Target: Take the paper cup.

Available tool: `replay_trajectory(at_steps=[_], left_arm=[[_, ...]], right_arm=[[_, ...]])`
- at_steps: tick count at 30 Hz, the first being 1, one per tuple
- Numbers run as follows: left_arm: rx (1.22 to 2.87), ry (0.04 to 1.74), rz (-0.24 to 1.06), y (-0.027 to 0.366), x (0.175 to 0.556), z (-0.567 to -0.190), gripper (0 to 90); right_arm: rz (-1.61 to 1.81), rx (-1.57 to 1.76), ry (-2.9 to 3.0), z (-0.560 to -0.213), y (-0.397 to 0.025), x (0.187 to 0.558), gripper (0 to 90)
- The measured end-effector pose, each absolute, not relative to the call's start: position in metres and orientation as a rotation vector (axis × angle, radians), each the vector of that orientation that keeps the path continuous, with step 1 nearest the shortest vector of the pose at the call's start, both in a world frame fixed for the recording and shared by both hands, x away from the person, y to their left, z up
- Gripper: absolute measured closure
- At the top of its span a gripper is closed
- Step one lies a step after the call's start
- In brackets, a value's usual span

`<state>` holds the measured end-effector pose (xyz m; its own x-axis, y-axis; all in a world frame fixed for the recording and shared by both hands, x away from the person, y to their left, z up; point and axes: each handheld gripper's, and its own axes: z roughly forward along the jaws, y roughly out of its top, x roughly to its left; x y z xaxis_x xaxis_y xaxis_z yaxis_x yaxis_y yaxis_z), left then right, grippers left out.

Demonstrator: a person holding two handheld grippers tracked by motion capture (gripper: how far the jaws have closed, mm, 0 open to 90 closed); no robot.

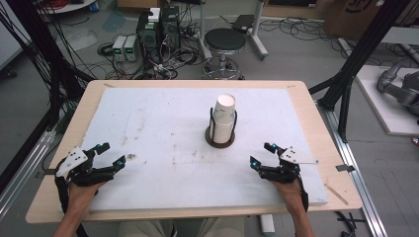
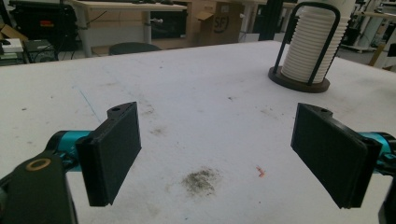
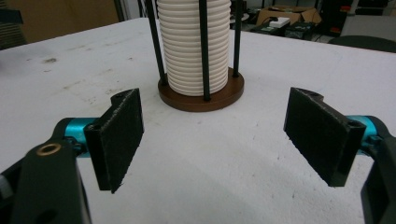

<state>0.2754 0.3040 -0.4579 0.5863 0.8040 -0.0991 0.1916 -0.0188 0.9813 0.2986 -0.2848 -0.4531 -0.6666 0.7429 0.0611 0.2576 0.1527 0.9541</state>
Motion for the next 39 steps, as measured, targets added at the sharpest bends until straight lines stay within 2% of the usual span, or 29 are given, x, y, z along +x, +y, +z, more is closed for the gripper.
replay_trajectory(at_steps=[24,39], left_arm=[[1.548,0.876,0.611,0.304,0.275,-0.458,15.8],[1.559,0.884,0.593,0.303,0.277,-0.458,15.8]], right_arm=[[1.592,0.919,2.007,-0.453,-0.288,0.297,20.6],[1.616,0.909,2.014,-0.38,-0.285,0.293,20.6]])
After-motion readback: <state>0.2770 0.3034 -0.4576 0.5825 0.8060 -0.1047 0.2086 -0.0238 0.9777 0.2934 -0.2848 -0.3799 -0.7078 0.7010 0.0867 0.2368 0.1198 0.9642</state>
